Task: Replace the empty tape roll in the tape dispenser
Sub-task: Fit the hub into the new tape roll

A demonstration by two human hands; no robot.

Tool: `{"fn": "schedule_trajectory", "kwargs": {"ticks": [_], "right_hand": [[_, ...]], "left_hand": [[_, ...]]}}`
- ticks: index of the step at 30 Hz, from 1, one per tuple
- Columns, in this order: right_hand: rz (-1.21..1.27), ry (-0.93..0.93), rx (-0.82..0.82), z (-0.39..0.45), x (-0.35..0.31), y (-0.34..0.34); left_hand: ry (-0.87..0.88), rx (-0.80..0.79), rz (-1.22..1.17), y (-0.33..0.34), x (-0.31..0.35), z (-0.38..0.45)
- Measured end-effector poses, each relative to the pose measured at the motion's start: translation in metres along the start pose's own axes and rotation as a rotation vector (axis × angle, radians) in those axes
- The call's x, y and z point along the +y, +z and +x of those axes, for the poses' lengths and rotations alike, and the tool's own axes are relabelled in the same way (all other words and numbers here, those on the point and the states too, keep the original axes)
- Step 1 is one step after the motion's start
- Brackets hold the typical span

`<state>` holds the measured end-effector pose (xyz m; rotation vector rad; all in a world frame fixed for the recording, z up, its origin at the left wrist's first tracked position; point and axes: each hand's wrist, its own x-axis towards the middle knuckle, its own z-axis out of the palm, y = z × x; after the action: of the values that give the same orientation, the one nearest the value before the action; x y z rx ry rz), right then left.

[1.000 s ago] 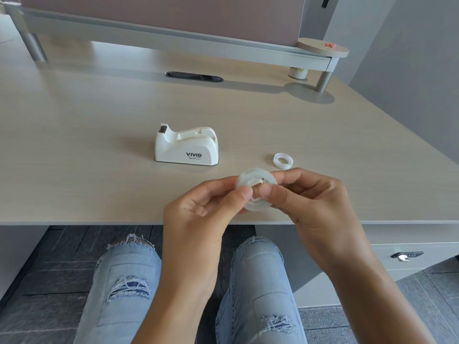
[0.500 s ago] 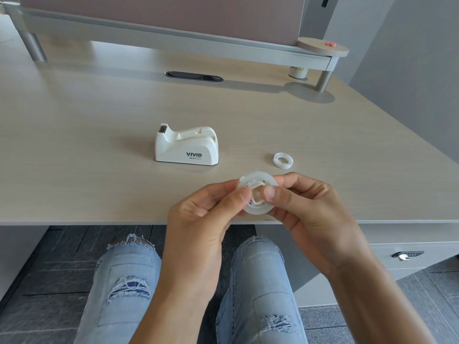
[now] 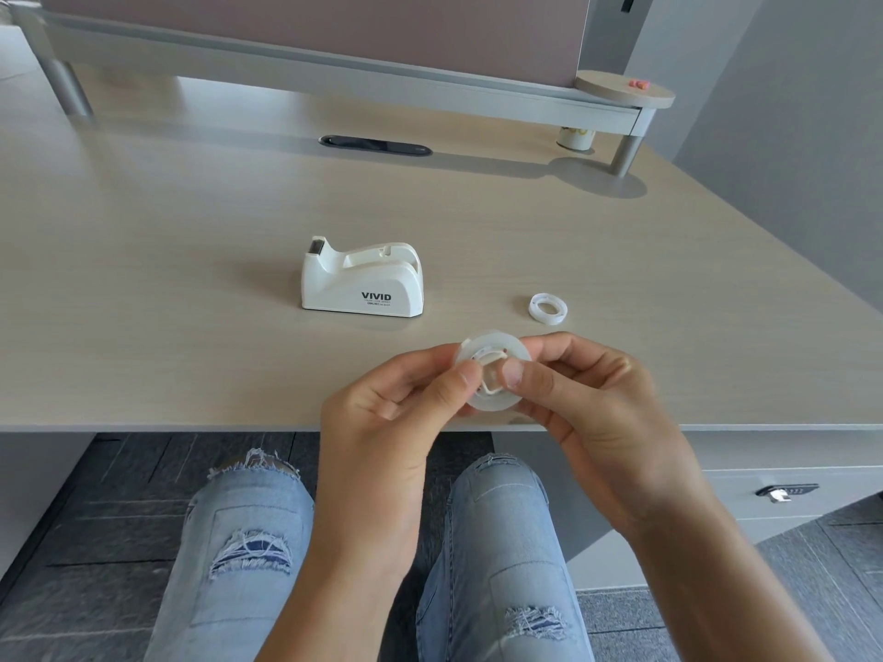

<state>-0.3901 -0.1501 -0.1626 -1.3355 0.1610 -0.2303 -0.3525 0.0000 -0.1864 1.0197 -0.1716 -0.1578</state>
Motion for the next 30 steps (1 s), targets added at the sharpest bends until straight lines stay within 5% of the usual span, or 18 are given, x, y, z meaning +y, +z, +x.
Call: {"fn": "schedule_trajectory", "kwargs": {"ticks": [30], "right_hand": [[-0.295, -0.203, -0.024, 0.078, -0.018, 0.05]], "left_hand": [[0.175, 0.103, 0.194, -0.021, 0.031, 0.067]]}}
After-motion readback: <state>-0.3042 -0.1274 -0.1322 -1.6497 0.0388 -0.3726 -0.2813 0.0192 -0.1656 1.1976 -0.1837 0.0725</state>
